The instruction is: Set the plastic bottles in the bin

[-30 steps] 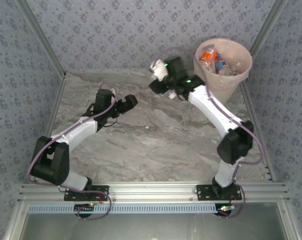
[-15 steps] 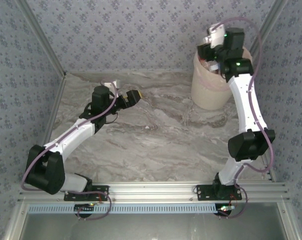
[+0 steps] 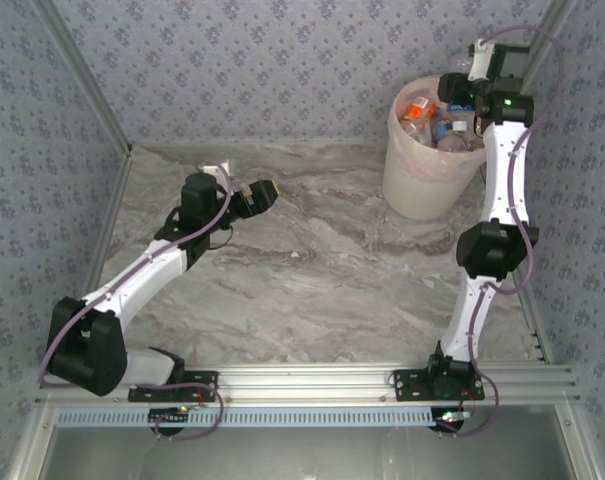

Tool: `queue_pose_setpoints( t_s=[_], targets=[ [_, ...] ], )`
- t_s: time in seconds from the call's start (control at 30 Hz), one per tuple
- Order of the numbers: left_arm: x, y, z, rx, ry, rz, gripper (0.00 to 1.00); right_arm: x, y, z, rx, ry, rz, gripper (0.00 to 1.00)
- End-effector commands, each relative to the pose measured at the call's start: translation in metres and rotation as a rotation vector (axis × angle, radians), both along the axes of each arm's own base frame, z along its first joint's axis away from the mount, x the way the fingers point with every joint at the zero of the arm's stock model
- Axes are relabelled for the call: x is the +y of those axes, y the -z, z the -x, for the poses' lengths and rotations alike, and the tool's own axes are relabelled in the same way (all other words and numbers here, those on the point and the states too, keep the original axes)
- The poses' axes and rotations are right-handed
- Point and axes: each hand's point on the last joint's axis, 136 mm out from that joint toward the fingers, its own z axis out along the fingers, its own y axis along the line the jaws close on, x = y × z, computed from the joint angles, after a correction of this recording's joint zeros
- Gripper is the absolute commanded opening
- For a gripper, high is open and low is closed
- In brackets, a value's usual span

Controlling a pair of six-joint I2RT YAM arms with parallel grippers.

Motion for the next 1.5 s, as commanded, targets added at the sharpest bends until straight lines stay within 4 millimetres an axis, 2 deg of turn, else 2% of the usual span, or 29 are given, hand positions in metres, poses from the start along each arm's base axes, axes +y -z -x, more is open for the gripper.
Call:
queue_pose_setpoints(
  t_s=[0.0, 0.1, 0.4, 0.5, 0.63, 0.87, 0.93, 1.07, 1.17, 1.3, 1.37, 1.47],
  targets=[
    [0.004, -0.007, 0.003, -0.032, -0.009, -0.028, 0.98, -0.001, -0.010, 0.000, -0.020, 0.023, -0.051, 0.83],
    [0.005, -0.006, 0.003, -0.029, -0.012, -0.030, 0.98, -0.010, -0.015, 0.004, -0.023, 0.074, -0.033, 0.93],
    [0.005, -0.003, 0.002, -0.014, -0.021, -0.022, 0.98, -0.031, -0.036, 0.026, -0.051, 0.224, 0.015, 0.97],
    [0.006, -0.001, 0.003, -0.007, -0.027, -0.024, 0.98, -0.031, -0.037, 0.030, -0.057, 0.244, 0.017, 0.98],
    [0.008, 0.002, 0.002, -0.001, -0.036, -0.027, 0.98, -0.006, -0.023, 0.020, -0.029, 0.152, 0.017, 0.99],
    [0.008, 0.011, 0.001, 0.023, -0.042, -0.035, 0.98, 0.049, -0.001, -0.019, -0.047, -0.001, -0.019, 1.00],
    [0.010, 0.014, 0.001, 0.029, -0.050, -0.040, 0.98, 0.049, 0.015, -0.027, -0.016, 0.023, -0.068, 1.00],
    [0.013, 0.016, 0.001, 0.033, -0.060, -0.054, 0.98, 0.032, 0.049, -0.036, 0.047, 0.121, -0.099, 1.00],
    [0.014, 0.018, 0.001, 0.039, -0.062, -0.065, 0.98, 0.032, 0.060, -0.044, 0.051, 0.099, -0.105, 1.00],
    [0.015, 0.020, 0.000, 0.047, -0.066, -0.059, 0.98, 0.026, 0.052, -0.048, 0.017, 0.096, -0.134, 1.00],
    [0.015, 0.022, 0.000, 0.053, -0.071, -0.057, 0.98, 0.027, 0.038, -0.044, -0.008, 0.086, -0.135, 1.00],
    [0.018, 0.021, 0.001, 0.051, -0.079, -0.055, 0.98, 0.030, 0.007, -0.032, -0.058, 0.071, -0.114, 1.00]
  ],
)
